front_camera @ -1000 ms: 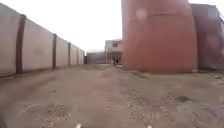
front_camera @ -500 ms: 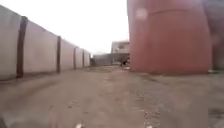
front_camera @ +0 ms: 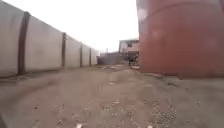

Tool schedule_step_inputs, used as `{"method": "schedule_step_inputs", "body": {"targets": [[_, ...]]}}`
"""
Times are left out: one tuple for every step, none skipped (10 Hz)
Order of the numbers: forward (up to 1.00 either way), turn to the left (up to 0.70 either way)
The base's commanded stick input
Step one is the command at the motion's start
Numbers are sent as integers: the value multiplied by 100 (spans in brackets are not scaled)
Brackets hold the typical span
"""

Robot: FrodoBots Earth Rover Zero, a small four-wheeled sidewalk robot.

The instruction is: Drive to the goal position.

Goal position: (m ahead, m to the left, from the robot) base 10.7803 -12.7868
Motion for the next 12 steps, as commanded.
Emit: {"method": "schedule_step_inputs", "body": {"targets": [[100,7],[100,7],[100,7],[100,7],[100,7],[100,7],[100,7],[100,7],[100,7],[100,7],[100,7],[100,5]]}}
